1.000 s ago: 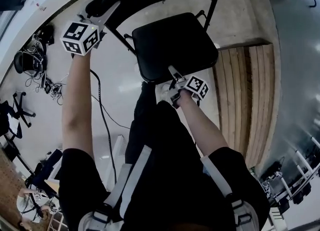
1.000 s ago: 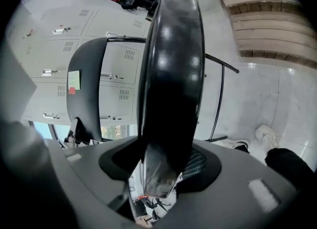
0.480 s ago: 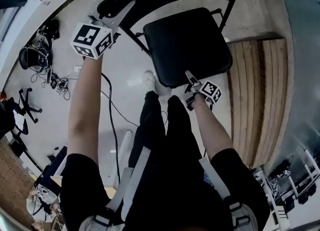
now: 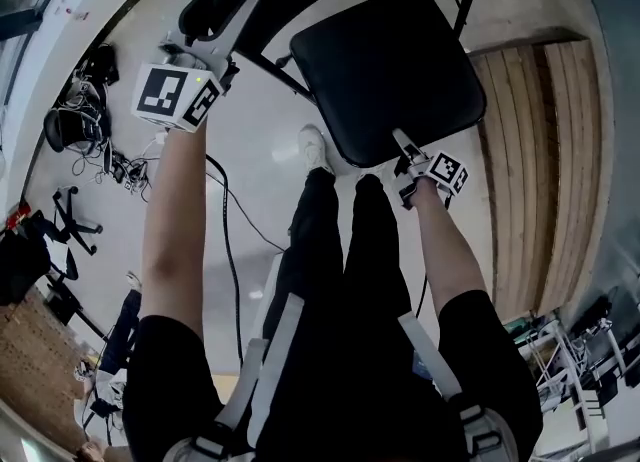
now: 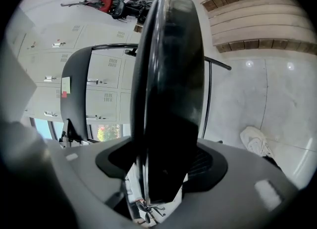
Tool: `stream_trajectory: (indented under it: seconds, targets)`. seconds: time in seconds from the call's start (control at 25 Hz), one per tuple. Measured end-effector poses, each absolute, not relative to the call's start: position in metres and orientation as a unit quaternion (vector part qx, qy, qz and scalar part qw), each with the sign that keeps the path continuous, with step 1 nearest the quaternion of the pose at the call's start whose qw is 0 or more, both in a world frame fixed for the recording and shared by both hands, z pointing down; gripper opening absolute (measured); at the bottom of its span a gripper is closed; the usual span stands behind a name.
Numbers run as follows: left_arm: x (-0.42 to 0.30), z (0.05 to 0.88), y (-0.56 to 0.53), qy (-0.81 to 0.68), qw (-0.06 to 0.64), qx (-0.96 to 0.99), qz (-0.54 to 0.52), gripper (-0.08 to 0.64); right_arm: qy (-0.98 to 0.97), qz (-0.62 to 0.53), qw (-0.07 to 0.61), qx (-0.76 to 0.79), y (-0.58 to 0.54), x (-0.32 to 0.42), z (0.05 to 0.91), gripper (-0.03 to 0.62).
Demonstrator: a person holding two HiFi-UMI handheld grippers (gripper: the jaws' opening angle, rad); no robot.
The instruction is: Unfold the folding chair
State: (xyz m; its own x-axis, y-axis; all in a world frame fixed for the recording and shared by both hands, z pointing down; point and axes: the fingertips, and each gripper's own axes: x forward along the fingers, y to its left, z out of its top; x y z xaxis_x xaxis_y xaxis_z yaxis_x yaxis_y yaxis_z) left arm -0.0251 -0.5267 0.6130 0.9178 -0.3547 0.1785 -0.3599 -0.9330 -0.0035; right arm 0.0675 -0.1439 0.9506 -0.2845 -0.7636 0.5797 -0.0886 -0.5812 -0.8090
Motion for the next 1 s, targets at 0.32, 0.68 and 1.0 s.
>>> stream_trajectory:
  seconds: [0.32, 0.68, 1.0]
  targets:
    - [-0.023, 0.624, -0.504, -0.177, 0.030, 0.980, 0.084, 0.209, 0.347, -0.743, 0.210, -0.533, -0.112, 0.062, 0.979, 0.325]
    - [-0.023, 0.627, -0.495, -0.185, 0.042, 0.978, 0.088, 0.212, 0.319, -0.756, 0.158, -0.549, -0.091, 0.063, 0.981, 0.337]
    - [-0.026, 0.640, -0.497, -0.198, 0.060, 0.974, 0.088, 0.218, 0.332, -0.661, -0.017, -0.673, -0.080, 0.071, 0.923, 0.006]
